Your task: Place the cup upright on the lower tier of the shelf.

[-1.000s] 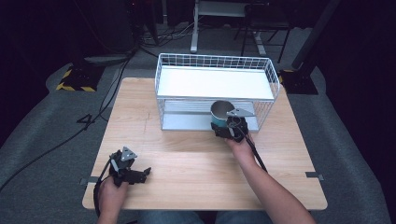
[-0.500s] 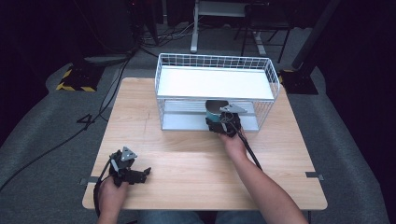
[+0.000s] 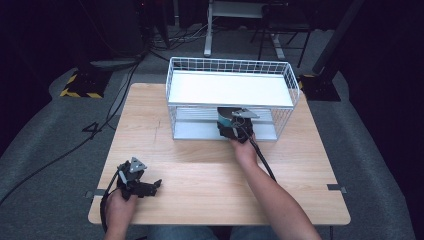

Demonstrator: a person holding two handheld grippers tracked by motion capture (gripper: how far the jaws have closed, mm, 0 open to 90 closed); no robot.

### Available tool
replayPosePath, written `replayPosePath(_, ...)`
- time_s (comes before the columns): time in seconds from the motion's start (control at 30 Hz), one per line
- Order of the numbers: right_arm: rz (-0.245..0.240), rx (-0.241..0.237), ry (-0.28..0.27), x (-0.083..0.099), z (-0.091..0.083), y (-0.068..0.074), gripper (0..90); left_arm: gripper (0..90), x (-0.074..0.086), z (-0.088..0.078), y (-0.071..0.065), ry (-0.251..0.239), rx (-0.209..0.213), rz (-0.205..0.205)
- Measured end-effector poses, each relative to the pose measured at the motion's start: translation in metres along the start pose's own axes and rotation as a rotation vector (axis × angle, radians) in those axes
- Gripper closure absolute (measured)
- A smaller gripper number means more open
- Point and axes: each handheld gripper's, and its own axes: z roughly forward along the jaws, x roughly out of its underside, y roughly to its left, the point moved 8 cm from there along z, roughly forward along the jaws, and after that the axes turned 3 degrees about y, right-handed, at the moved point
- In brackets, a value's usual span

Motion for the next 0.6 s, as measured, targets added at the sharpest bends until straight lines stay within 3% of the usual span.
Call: replayPosePath(0.6,0.054,0.025,0.018,0.004,0.014,-0.008,22.3,0.0,0.000,0.000,0.000,0.000,0.000,0.000)
